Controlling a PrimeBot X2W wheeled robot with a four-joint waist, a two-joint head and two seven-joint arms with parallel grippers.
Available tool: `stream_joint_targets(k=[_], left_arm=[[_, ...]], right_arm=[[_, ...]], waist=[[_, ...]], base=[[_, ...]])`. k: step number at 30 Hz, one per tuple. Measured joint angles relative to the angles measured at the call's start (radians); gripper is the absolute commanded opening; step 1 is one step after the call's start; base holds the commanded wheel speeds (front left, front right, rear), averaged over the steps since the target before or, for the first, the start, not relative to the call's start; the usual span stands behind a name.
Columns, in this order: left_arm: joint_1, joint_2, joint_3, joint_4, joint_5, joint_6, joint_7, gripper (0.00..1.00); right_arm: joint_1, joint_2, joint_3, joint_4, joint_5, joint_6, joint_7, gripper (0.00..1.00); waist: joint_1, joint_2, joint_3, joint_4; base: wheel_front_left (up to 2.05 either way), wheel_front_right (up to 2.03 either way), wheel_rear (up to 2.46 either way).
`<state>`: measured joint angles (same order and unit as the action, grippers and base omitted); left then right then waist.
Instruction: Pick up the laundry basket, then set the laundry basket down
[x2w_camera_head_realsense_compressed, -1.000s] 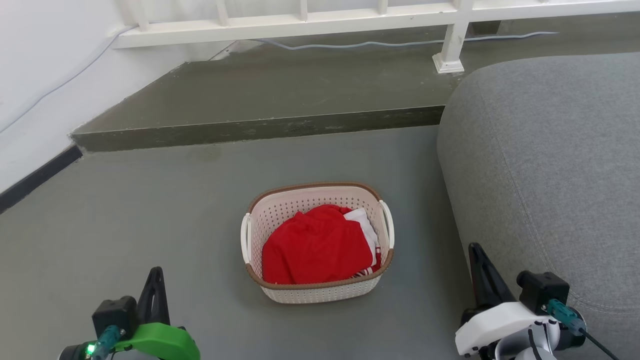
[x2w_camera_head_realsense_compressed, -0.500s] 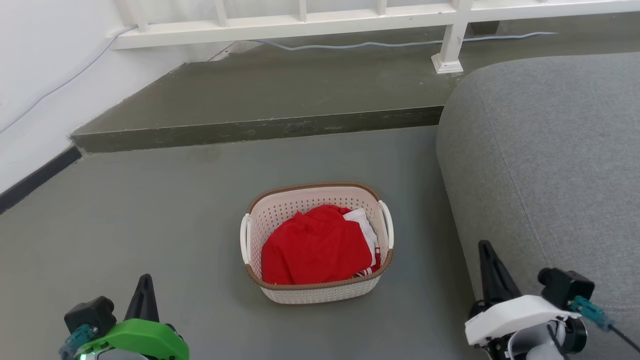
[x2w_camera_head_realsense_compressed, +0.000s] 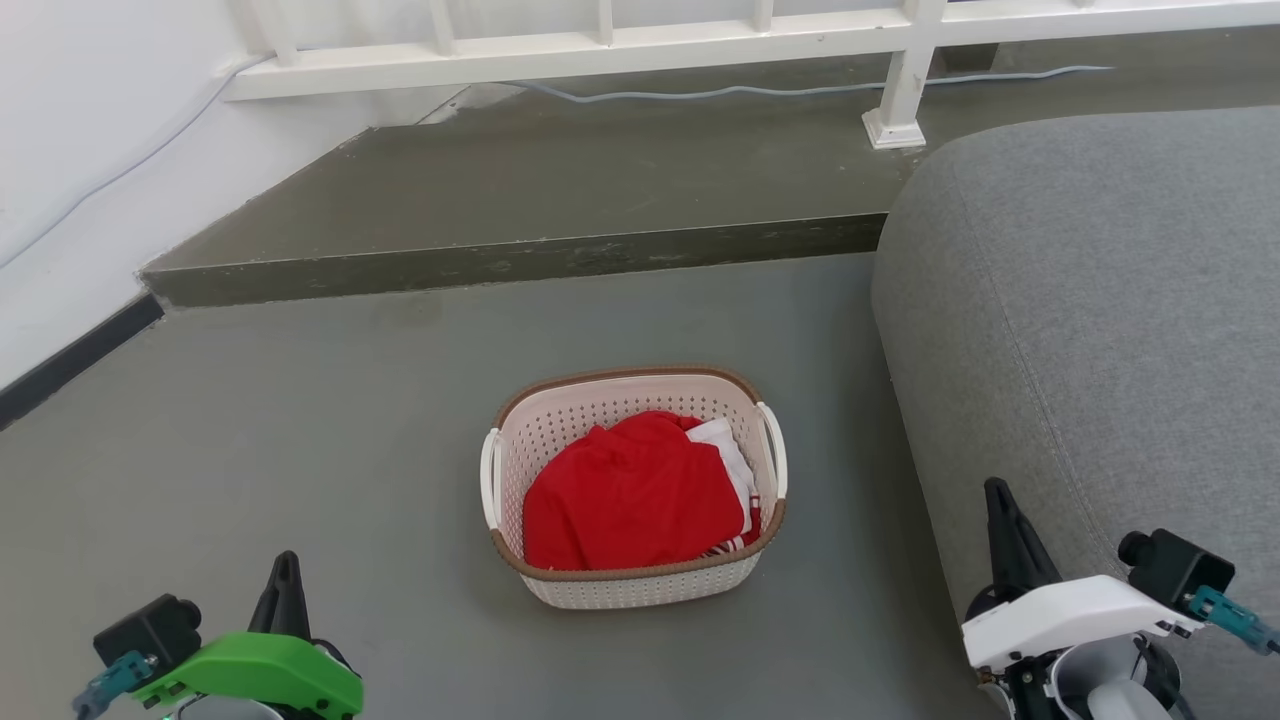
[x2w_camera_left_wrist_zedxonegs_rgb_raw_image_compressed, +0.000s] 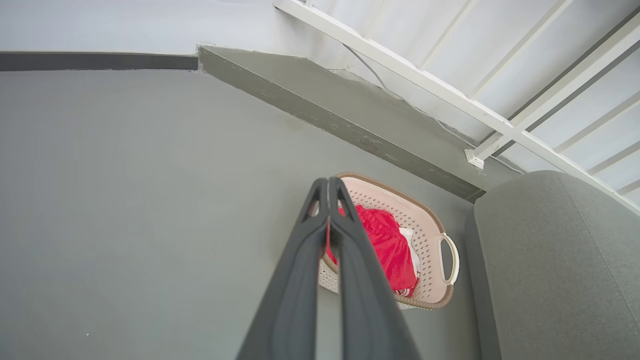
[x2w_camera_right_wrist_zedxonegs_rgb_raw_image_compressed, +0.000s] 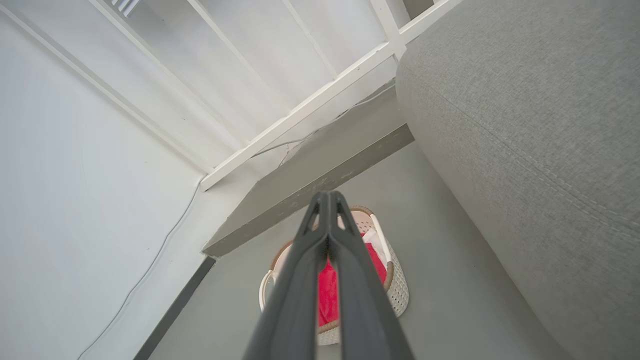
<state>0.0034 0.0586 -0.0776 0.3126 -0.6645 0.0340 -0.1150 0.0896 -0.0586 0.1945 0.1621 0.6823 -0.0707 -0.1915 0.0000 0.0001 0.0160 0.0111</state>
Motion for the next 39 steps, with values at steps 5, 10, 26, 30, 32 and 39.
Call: stream_joint_targets(k=[5, 10, 26, 30, 32, 39], left_arm=[[-0.006, -0.002, 0.011, 0.0, -0.056, -0.009, 0.011, 0.0], [-0.009, -0.003, 0.02, -0.001, -0.114, -0.021, 0.031, 0.0], [-0.02, -0.006, 0.054, -0.005, -0.3, -0.052, 0.08, 0.0], [-0.022, -0.008, 0.064, -0.006, -0.345, -0.053, 0.089, 0.0], [-0.024, -0.008, 0.069, -0.007, -0.374, -0.062, 0.098, 0.0], [-0.029, -0.01, 0.083, -0.011, -0.463, -0.079, 0.122, 0.0]], right_arm=[[-0.003, -0.004, -0.015, 0.001, 0.065, 0.008, 0.014, 0.0], [-0.012, -0.007, -0.028, 0.002, 0.13, 0.018, 0.029, 0.0], [-0.038, -0.02, -0.072, 0.016, 0.334, 0.052, 0.071, 0.0], [-0.043, -0.022, -0.083, 0.02, 0.385, 0.062, 0.083, 0.0], [-0.046, -0.023, -0.088, 0.023, 0.413, 0.062, 0.088, 0.0], [-0.063, -0.03, -0.11, 0.032, 0.512, 0.082, 0.109, 0.0]], waist=[[0.0, 0.0, -0.001, 0.0], [0.0, 0.0, -0.001, -0.001], [0.0, 0.0, -0.004, -0.003], [0.0, 0.0, -0.005, -0.004], [0.0, 0.0, -0.005, -0.004], [0.0, 0.0, -0.006, -0.005]], base=[[0.0, 0.0, 0.0], [0.0, 0.0, 0.0], [0.0, 0.0, 0.0], [0.0, 0.0, 0.0], [0.0, 0.0, 0.0], [0.0, 0.0, 0.0]])
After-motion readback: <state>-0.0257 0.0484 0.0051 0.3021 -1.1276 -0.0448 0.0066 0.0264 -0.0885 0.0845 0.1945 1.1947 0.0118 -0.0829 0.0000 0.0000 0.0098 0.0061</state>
